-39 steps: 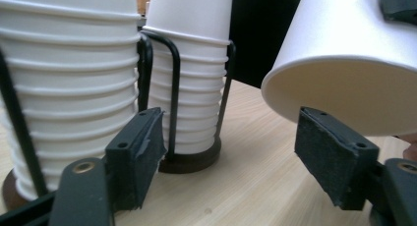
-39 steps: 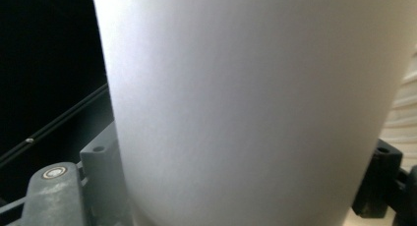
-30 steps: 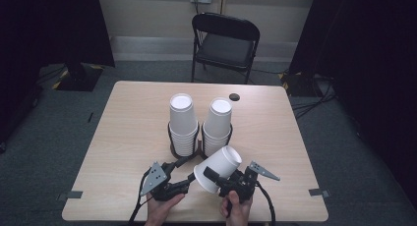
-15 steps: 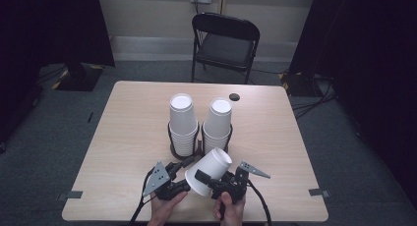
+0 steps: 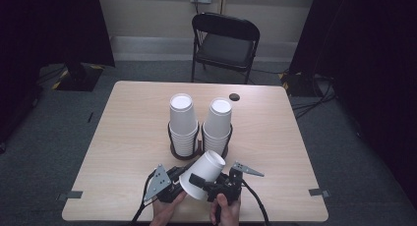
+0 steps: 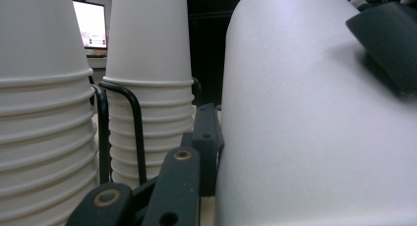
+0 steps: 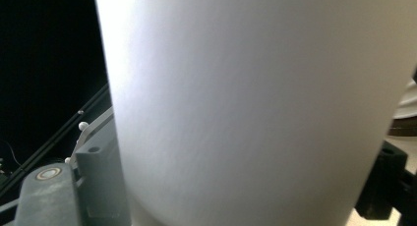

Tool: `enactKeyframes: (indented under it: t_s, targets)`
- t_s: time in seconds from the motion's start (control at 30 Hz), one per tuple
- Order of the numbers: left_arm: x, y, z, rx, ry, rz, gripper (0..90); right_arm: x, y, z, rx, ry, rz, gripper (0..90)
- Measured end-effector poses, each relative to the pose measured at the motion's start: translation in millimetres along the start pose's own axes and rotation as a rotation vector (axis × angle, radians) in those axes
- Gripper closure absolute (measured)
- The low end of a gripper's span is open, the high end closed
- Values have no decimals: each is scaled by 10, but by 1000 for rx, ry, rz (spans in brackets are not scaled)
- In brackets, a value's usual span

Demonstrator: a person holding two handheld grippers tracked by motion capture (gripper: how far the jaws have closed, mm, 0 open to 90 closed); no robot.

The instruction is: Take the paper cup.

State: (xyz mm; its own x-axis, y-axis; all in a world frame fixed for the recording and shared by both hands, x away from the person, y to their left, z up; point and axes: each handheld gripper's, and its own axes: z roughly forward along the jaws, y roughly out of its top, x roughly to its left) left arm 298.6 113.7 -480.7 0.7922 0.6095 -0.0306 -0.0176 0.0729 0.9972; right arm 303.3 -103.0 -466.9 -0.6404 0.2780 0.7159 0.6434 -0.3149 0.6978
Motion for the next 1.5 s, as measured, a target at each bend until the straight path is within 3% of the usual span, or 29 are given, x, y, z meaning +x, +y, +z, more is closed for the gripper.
enactKeyframes:
  t_s: [0.53, 0.63, 0.9, 1.03, 1.33, 1.5]
  targets:
    - [26, -10, -10, 33, -9, -25, 831, -20, 44, -32, -23, -32, -17, 120]
    - [33, -35, -17, 45, -19, -40, 836, -8, 66, -52, -43, -73, -25, 119]
    - [65, -76, -43, 61, -50, -64, 847, -52, 147, -134, -76, -109, -43, 126]
    - [87, -80, -46, 91, -68, -56, 849, -66, 132, -145, -82, -133, -75, 121]
    - [72, -14, -66, 137, -87, -9, 850, -62, 189, -192, -114, -136, -102, 131]
    - [103, -15, -69, 152, -115, -39, 854, -59, 234, -226, -122, -153, -147, 127]
